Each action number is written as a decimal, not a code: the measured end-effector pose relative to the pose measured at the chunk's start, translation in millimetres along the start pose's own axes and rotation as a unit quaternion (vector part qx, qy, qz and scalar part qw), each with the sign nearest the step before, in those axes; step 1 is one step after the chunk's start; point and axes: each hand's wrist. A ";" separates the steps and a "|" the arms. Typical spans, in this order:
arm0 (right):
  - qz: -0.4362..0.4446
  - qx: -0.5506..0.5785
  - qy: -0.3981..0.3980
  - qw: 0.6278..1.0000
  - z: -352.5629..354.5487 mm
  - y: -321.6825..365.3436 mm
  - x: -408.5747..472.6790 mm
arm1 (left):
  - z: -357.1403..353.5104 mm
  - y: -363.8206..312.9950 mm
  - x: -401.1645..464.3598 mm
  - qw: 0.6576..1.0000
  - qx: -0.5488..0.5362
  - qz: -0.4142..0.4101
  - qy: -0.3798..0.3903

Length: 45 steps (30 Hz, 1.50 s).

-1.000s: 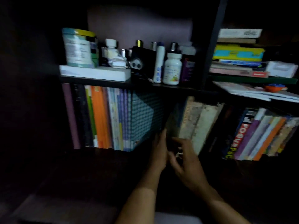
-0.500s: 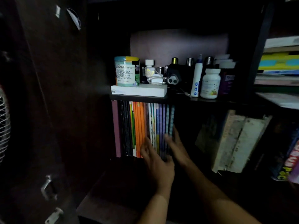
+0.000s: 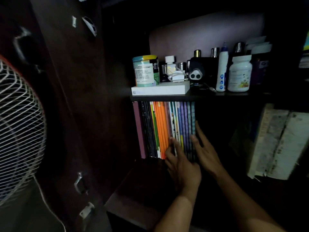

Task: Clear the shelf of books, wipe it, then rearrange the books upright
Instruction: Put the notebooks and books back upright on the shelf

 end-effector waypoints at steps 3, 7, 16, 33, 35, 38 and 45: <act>0.002 0.005 -0.003 1.000 4.7 -6.5 -3.1 | 5.9 3.7 1.6 0.997 -0.063 -0.019 -0.031; 0.016 -0.014 -0.009 1.000 0.9 -16.9 5.5 | 19.8 22.9 39.5 0.990 0.065 -0.119 -0.033; -0.024 -0.007 -0.018 1.000 -5.5 -24.8 4.9 | 27.9 33.7 48.3 0.975 0.175 -0.121 -0.063; -0.040 -0.015 0.011 0.999 15.0 -34.1 11.0 | 14.2 28.8 43.4 0.947 0.150 -0.280 -0.051; -0.043 -0.009 0.017 0.999 11.6 -36.4 9.6 | 14.6 27.0 43.6 0.951 0.144 -0.268 -0.047; -0.082 0.055 0.040 0.994 14.9 -27.2 7.2 | 18.5 22.9 39.8 0.955 0.123 -0.265 -0.060; -0.147 0.164 -0.142 0.965 11.3 -15.6 20.7 | 17.4 21.0 37.6 0.931 0.114 -0.338 -0.082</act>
Point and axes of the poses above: each hand's wrist, its own x-axis towards the middle knuckle, its own z-axis out of the back of the hand, y = z × x, and after that the axes turned 2 degrees about x, right-handed
